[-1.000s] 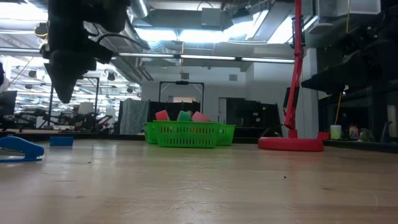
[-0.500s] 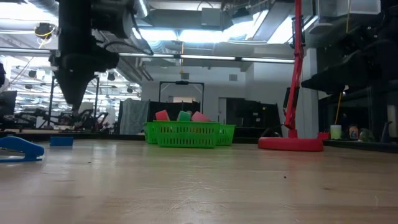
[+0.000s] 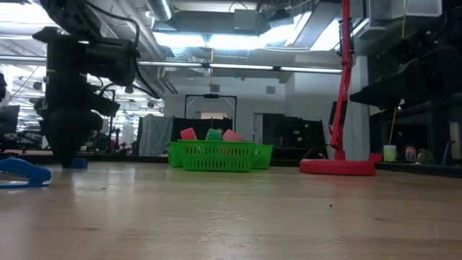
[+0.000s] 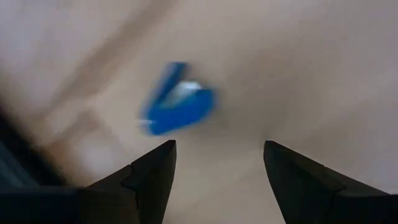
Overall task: Pick and place Stapler, Stapler remover, tape
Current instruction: Put the blue stapler into the left green bin
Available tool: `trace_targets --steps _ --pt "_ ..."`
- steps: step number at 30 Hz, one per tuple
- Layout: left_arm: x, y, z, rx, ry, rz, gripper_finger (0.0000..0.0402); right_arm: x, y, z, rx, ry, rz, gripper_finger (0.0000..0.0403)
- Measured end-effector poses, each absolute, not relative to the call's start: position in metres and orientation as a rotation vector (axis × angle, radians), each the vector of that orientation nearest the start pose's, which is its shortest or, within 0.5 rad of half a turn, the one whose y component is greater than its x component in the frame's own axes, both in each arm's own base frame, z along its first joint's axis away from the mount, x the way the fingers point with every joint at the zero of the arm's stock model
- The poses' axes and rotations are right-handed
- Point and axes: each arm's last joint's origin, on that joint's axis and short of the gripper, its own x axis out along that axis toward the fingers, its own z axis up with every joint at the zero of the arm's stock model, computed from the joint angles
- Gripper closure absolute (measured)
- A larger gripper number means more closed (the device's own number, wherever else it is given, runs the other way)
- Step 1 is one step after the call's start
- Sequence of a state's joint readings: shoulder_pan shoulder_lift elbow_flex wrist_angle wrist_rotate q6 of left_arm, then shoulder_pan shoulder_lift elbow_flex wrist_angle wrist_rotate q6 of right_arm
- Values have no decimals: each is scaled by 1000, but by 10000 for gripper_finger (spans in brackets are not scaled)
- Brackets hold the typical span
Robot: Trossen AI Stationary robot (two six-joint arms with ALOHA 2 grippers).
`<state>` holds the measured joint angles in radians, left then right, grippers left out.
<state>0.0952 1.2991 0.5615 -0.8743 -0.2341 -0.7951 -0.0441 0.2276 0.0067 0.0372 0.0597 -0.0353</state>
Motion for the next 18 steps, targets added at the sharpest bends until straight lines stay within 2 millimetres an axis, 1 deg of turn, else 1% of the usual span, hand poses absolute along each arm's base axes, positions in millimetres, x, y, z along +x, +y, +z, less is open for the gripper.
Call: trace_targets --steps 1,4,6,9,14,18 --pt "167 22 139 -515 1402 832 162 110 -7 150 -36 185 -100 121" --pt "166 22 134 -492 1390 774 162 110 -7 150 -37 185 -100 121" --pt "167 22 134 -457 1373 799 162 110 -7 150 -37 185 -100 121" --pt "165 23 136 -442 1349 836 162 110 -7 150 -37 185 -100 121" --pt "163 21 139 -504 1366 759 162 110 -7 150 -37 185 -100 121" --pt "163 22 144 -507 1335 755 162 110 -7 150 -37 186 -100 121"
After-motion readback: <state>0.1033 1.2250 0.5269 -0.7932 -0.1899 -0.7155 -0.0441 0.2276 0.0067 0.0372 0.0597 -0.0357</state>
